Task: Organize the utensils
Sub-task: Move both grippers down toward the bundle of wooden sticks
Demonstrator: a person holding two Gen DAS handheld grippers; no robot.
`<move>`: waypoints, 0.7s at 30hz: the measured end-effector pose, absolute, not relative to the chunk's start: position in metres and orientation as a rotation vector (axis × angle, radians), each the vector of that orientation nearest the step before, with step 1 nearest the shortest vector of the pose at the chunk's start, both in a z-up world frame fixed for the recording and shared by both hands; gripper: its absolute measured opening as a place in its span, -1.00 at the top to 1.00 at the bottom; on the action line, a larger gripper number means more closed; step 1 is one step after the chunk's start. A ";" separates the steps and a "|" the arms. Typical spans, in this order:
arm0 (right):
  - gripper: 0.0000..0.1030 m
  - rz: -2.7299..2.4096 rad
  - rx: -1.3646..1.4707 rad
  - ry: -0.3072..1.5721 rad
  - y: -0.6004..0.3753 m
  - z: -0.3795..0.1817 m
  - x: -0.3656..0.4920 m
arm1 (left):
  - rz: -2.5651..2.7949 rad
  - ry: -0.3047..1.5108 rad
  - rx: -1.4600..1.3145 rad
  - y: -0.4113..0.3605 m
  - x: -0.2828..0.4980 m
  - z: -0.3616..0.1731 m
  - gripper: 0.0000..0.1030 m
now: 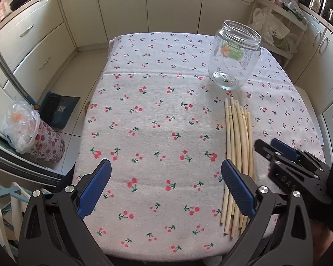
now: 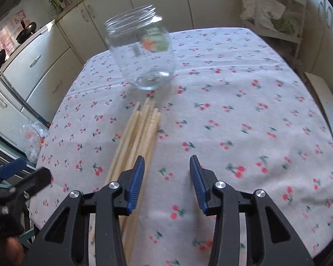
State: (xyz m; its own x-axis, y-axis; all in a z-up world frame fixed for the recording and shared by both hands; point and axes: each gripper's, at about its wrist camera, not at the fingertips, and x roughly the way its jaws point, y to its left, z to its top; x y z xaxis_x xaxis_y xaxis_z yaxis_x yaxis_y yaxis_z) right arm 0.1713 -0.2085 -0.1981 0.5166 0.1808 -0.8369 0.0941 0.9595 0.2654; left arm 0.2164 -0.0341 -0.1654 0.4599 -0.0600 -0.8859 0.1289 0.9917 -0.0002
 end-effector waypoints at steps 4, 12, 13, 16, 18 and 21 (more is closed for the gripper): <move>0.56 0.080 0.243 1.024 -0.201 -0.200 0.180 | -0.127 1.091 0.075 -0.041 0.222 -0.169 -0.85; 0.90 0.100 0.212 1.050 -0.233 -0.202 0.187 | -0.186 1.091 0.103 -0.068 0.235 -0.184 -0.85; 0.90 0.114 0.246 1.059 -0.238 -0.201 0.187 | -0.194 1.095 0.104 -0.072 0.237 -0.186 -0.85; 0.89 0.144 0.303 1.064 -0.241 -0.199 0.186 | -0.204 1.090 0.121 -0.083 0.244 -0.194 -0.85; 0.77 0.144 0.300 1.060 -0.239 -0.199 0.184 | -0.199 1.088 0.141 -0.091 0.251 -0.200 -0.85; 0.39 0.124 0.305 1.046 -0.239 -0.197 0.179 | -0.171 1.089 0.155 -0.092 0.260 -0.207 -0.79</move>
